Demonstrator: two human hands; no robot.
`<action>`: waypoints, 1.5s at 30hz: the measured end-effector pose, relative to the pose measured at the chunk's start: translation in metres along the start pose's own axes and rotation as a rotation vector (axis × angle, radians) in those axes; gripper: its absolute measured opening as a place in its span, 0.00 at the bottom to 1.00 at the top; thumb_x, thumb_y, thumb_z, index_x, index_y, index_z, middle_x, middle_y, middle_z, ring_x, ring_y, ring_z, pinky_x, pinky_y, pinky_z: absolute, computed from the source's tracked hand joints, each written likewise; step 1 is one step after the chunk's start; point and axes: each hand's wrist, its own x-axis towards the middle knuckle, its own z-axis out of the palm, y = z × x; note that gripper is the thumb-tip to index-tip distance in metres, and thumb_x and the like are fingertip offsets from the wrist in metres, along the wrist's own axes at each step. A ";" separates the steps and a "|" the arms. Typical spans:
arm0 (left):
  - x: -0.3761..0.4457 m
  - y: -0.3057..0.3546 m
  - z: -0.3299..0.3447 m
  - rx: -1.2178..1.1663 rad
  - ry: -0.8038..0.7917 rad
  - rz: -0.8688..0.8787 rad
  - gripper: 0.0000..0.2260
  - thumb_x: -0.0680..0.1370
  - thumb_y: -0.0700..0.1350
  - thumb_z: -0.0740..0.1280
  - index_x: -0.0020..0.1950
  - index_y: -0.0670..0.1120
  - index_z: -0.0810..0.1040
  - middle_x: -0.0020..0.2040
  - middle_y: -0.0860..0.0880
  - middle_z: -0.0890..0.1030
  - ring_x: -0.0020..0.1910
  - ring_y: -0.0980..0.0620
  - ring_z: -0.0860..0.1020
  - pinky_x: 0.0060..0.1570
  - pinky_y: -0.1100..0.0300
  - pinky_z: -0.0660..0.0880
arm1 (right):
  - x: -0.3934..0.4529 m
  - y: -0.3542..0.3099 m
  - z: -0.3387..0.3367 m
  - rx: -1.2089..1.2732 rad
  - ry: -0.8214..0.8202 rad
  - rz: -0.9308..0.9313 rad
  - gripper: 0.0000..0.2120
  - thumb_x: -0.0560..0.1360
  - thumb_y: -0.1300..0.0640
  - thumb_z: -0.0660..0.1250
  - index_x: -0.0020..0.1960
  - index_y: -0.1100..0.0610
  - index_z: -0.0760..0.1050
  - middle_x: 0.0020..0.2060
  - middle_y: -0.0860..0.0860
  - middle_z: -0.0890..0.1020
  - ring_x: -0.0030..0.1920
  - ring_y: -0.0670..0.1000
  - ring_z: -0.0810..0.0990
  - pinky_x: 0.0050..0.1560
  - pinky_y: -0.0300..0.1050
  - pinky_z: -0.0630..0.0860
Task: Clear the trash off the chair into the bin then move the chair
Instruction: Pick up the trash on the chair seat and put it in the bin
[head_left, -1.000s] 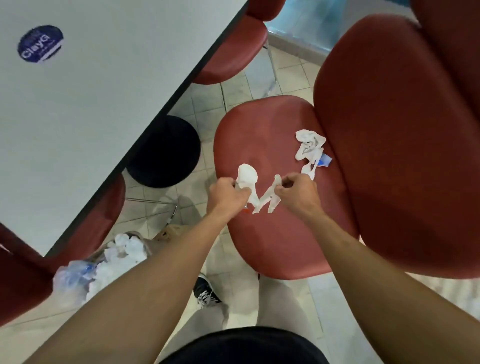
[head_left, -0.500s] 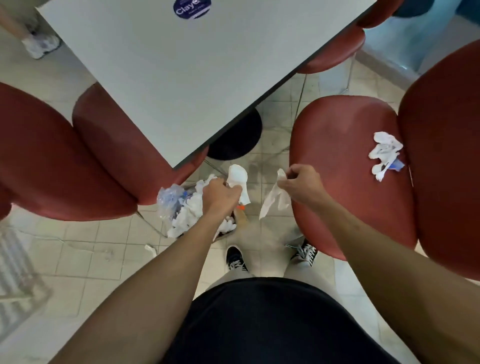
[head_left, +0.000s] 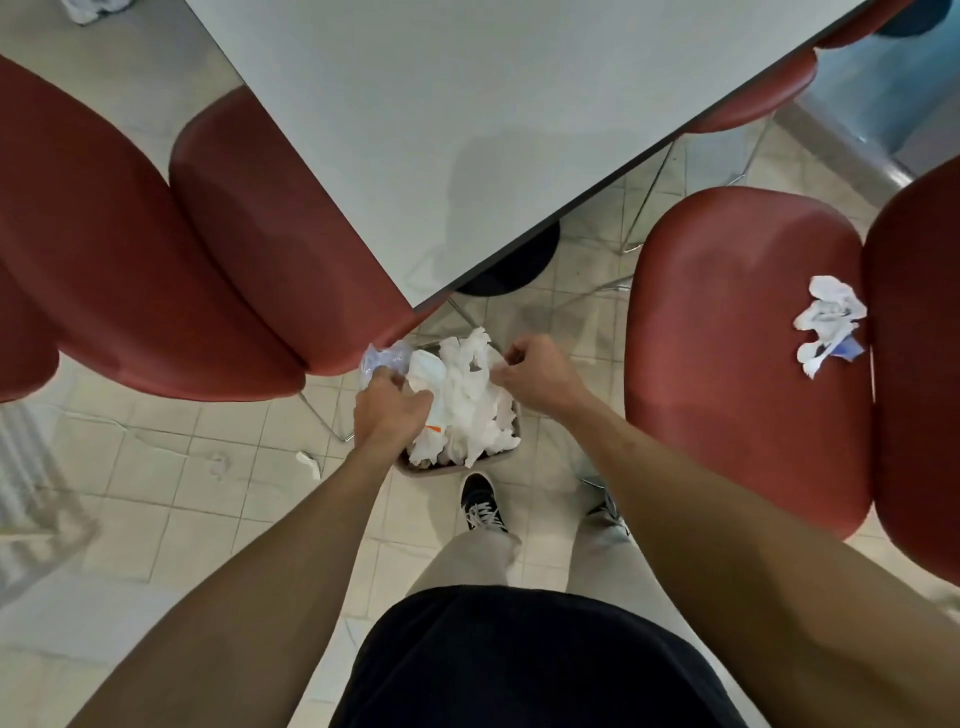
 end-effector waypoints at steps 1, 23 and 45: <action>0.004 -0.003 0.001 -0.009 -0.010 -0.007 0.17 0.71 0.47 0.68 0.59 0.45 0.74 0.55 0.42 0.79 0.53 0.41 0.77 0.49 0.56 0.72 | 0.005 -0.002 0.007 -0.011 0.004 0.005 0.11 0.70 0.60 0.68 0.32 0.54 0.68 0.27 0.47 0.73 0.28 0.46 0.70 0.28 0.40 0.65; 0.009 -0.026 0.016 0.276 0.194 0.270 0.17 0.74 0.54 0.71 0.60 0.50 0.79 0.55 0.48 0.81 0.50 0.42 0.80 0.47 0.49 0.76 | 0.033 0.008 0.051 0.089 0.014 0.097 0.26 0.72 0.63 0.61 0.69 0.51 0.70 0.58 0.53 0.80 0.53 0.55 0.80 0.52 0.49 0.80; -0.034 0.095 0.078 0.321 0.082 0.460 0.10 0.75 0.50 0.68 0.56 0.52 0.80 0.54 0.51 0.81 0.54 0.46 0.78 0.50 0.54 0.73 | 0.017 0.089 -0.080 0.101 0.053 0.025 0.11 0.75 0.63 0.64 0.56 0.58 0.78 0.48 0.52 0.81 0.53 0.55 0.81 0.57 0.50 0.78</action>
